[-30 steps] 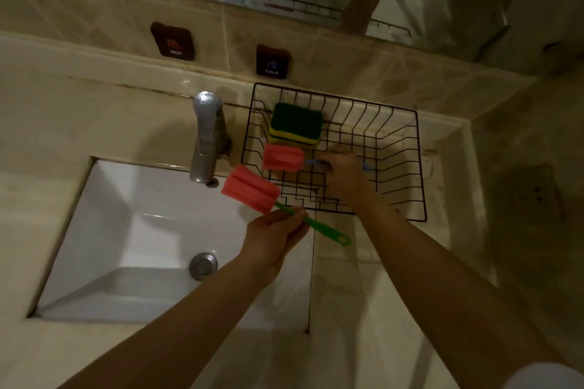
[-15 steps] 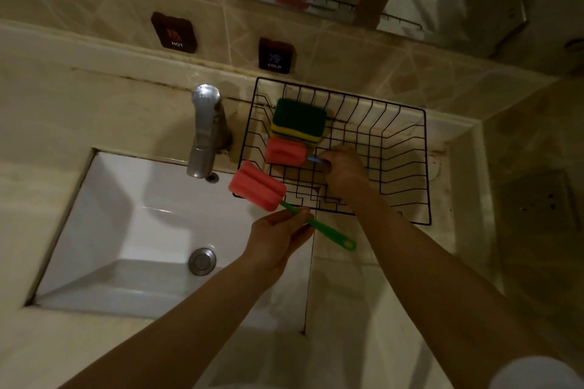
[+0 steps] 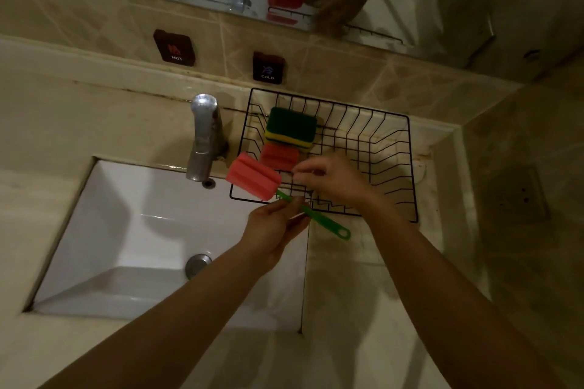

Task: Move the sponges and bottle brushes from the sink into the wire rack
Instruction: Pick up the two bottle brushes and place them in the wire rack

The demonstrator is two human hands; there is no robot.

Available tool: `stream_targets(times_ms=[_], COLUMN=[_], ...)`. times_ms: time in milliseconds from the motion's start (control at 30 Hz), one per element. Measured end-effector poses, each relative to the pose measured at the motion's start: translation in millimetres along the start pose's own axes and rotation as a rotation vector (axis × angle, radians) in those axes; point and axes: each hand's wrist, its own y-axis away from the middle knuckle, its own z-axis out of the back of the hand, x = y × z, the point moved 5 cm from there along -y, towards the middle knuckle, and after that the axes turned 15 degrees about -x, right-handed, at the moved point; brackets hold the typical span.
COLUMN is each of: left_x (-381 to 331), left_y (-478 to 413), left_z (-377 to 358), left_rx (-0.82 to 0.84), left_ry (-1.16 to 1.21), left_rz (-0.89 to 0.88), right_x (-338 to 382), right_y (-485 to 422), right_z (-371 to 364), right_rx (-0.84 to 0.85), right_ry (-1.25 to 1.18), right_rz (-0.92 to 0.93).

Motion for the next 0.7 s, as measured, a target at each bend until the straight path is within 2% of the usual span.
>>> stream_targets(times_ms=[67, 100, 300, 533, 700], left_x=[-2, -2, 6, 4, -7], left_y=[3, 5, 6, -9, -18], left_z=[-7, -9, -6, 28, 44], left_rx=[0.070, 0.103, 0.195, -0.097, -0.171], left_ry=[-0.031, -0.045, -0.028, 0.076, 0.142], left_rz=[-0.049, -0.063, 0.001, 0.072, 0.101], right_x=[10, 13, 22, 42, 35], right_y=[12, 16, 26, 19, 3], right_z=[-7, -8, -3, 23, 25], right_rx=[0.172, 0.185, 0.065, 0.005, -0.040], right_ry=[0.027, 0.046, 0.142, 0.328, 0.446], right_rz=[-0.017, -0.025, 0.008, 0.118, 0.126])
